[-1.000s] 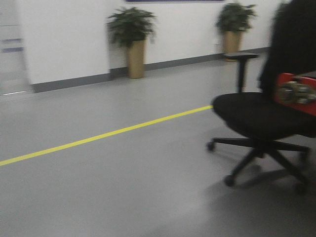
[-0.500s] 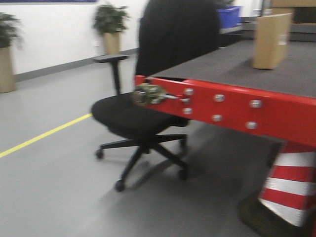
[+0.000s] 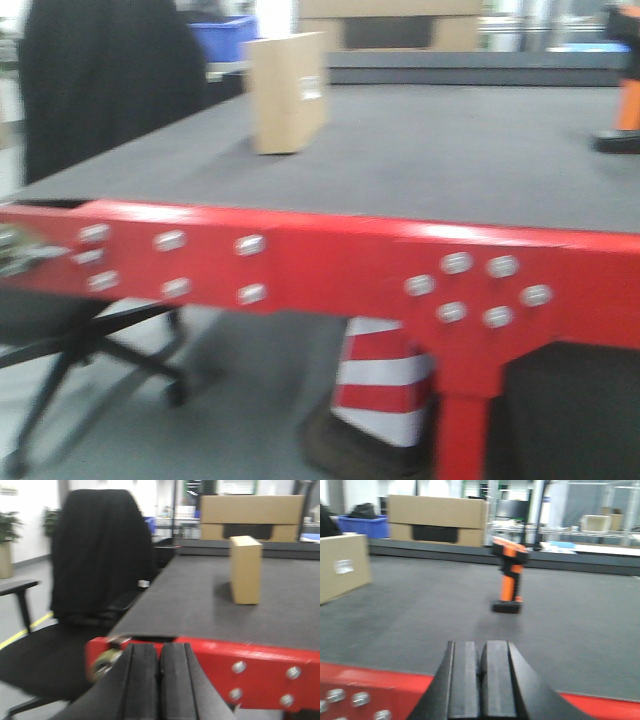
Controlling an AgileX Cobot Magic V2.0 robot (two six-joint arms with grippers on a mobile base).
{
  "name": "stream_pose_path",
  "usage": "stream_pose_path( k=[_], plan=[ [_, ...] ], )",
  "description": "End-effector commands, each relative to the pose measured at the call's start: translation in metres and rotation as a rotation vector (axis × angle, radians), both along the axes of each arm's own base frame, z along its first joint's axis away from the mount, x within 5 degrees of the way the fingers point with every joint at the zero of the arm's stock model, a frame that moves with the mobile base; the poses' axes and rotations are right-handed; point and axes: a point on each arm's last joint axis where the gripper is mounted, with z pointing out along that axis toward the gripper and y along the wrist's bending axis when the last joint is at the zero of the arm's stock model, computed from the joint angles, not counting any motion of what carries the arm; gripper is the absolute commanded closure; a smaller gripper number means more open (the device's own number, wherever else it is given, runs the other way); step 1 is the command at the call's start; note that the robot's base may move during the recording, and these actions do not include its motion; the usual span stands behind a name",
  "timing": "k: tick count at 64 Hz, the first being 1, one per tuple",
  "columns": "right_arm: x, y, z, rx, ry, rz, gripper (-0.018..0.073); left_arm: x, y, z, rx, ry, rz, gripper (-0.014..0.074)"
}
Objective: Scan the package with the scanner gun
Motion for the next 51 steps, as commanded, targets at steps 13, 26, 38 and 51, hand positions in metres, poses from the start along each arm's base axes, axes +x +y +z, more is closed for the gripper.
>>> stream_pose_path(
  k=[13, 26, 38, 51],
  plan=[
    [-0.0003, -0.0001, 0.0044, -0.007, -0.026, -0.002, 0.0721, -0.0001, -0.0003, 0.0027, -0.007, -0.019, -0.006, 0.0689],
    [-0.0003, -0.0001, 0.0044, -0.007, -0.026, -0.002, 0.0721, -0.0001, -0.0003, 0.0027, -0.007, -0.019, -0.006, 0.0689],
    [-0.0003, -0.0001, 0.0044, -0.007, -0.026, -0.002, 0.0721, -0.0001, -0.0003, 0.0027, -0.007, -0.019, -0.006, 0.0689],
    [-0.0003, -0.0001, 0.0044, -0.007, -0.026, -0.002, 0.0721, -0.0001, -0.0003, 0.0027, -0.007, -0.019, -0.006, 0.0689]
  ],
)
